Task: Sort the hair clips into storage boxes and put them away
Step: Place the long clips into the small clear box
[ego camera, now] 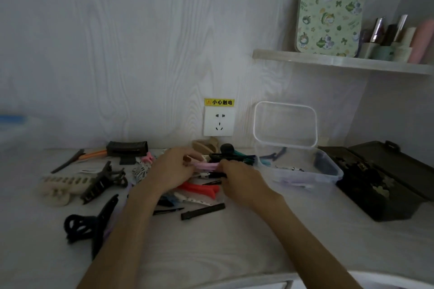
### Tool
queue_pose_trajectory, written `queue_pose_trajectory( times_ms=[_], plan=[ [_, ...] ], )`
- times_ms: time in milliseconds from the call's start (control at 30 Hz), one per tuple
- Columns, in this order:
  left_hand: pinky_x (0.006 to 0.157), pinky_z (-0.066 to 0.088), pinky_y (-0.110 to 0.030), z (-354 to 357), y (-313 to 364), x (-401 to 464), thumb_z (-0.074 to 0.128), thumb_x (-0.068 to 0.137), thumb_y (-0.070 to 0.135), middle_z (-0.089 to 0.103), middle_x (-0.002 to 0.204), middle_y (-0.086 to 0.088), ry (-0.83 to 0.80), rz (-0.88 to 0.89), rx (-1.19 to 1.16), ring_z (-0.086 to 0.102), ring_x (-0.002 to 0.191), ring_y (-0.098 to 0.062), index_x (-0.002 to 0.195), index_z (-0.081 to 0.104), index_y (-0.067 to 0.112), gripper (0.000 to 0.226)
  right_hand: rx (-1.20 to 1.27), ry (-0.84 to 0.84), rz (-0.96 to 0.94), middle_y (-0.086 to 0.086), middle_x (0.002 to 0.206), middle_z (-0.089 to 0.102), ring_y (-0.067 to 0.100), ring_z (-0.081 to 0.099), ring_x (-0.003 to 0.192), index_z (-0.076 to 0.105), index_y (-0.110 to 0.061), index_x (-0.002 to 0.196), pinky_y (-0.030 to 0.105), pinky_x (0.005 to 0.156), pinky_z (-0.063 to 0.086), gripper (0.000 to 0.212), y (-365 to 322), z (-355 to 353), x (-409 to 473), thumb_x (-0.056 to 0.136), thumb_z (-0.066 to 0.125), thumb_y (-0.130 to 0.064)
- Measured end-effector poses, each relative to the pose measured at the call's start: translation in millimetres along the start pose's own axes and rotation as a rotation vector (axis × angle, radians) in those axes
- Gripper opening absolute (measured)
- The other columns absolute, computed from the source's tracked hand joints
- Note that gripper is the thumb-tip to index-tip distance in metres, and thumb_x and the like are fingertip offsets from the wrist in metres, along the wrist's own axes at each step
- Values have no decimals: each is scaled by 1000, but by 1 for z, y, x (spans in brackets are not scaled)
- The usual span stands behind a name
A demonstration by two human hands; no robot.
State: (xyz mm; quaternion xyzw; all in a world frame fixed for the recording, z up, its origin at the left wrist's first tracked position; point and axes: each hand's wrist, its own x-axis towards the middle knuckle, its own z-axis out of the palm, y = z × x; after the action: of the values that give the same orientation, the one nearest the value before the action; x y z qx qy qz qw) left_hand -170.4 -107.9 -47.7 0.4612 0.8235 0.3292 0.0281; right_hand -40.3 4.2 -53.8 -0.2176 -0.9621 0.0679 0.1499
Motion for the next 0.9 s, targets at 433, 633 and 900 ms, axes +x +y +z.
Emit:
queue_pose_trajectory(
  times_ms=[433,633,900],
  plan=[
    [81,45,-28,3,3,1,51,87,40,65,115,6,118,-23,152,59,100,-14,108,65,32,27,362,87,-157,-3,99,66,7,57,84,66,-22,107,15,73,46,23,15,3,-1,86,62,-12],
    [89,37,-31,-1,-2,0,68,77,25,64,110,5,239,-13,379,51,107,-17,99,68,32,23,503,409,-174,-12,90,70,-2,63,86,75,-18,96,7,79,50,22,12,-5,-4,78,72,-8],
    [97,40,-23,2,5,-2,65,78,43,69,108,18,-8,141,297,61,92,-3,99,70,44,21,556,794,-175,-7,89,70,4,66,85,75,-15,89,17,79,53,20,11,-19,-7,78,69,0]
  ],
)
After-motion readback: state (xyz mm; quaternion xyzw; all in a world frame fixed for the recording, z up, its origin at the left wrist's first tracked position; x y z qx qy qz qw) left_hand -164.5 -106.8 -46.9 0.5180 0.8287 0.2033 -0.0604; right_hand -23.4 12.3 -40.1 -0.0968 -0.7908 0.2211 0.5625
